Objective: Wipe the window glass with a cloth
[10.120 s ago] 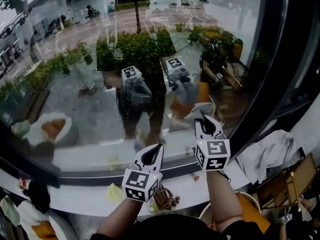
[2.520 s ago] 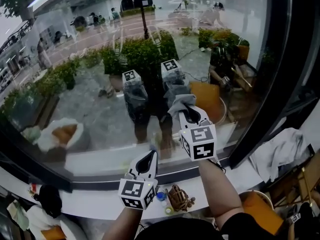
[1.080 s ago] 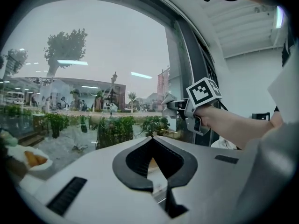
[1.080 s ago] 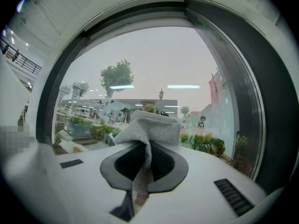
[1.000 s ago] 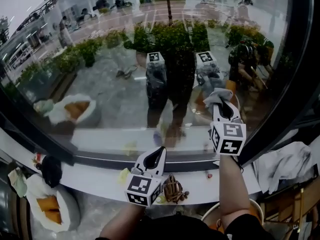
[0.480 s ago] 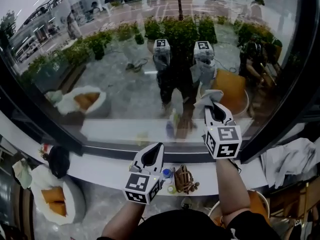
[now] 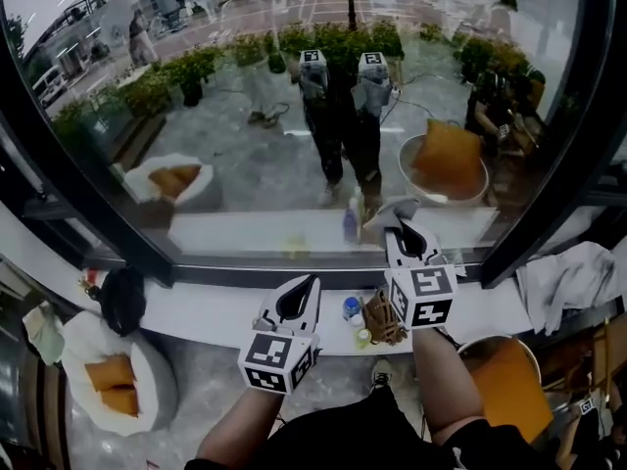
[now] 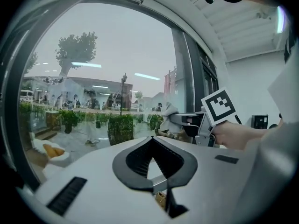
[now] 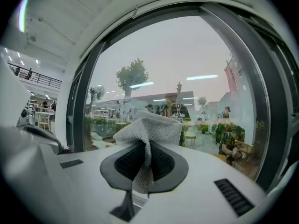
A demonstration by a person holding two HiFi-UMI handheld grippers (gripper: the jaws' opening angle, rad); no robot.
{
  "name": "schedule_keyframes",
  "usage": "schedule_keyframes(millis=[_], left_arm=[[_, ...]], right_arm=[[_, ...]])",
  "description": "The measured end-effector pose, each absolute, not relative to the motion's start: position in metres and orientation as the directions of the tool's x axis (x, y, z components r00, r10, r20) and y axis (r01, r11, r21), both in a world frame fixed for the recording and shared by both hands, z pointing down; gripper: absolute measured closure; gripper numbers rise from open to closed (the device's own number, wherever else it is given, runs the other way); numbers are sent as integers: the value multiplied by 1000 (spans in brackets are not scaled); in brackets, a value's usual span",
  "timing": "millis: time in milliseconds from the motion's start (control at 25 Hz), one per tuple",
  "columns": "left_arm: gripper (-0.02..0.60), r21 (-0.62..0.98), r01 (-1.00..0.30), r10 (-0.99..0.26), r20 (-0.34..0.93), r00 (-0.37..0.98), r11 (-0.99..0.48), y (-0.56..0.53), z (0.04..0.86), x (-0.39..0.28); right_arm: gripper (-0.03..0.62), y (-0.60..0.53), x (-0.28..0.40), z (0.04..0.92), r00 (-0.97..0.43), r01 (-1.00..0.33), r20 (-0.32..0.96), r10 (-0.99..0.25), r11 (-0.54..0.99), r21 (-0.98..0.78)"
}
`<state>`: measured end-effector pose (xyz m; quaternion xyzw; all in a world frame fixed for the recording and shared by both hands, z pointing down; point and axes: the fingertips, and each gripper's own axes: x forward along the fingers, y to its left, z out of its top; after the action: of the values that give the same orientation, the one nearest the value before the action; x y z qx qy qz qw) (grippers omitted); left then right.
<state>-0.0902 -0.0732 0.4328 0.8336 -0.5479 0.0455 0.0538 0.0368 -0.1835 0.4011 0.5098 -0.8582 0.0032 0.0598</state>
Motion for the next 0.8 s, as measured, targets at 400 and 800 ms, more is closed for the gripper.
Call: schedule_keyframes(millis=[400,800], left_arm=[[574,71,-888,-877,142,459,-454,-3,448,-134],[574,90,-879,-871,118,476,-468,12,441,-142]], right_arm=[[554,-76,-19,429,-450,-890,147,-881,456,8],[554,-34,-42,433,-465,-880,167,-869,474,16]])
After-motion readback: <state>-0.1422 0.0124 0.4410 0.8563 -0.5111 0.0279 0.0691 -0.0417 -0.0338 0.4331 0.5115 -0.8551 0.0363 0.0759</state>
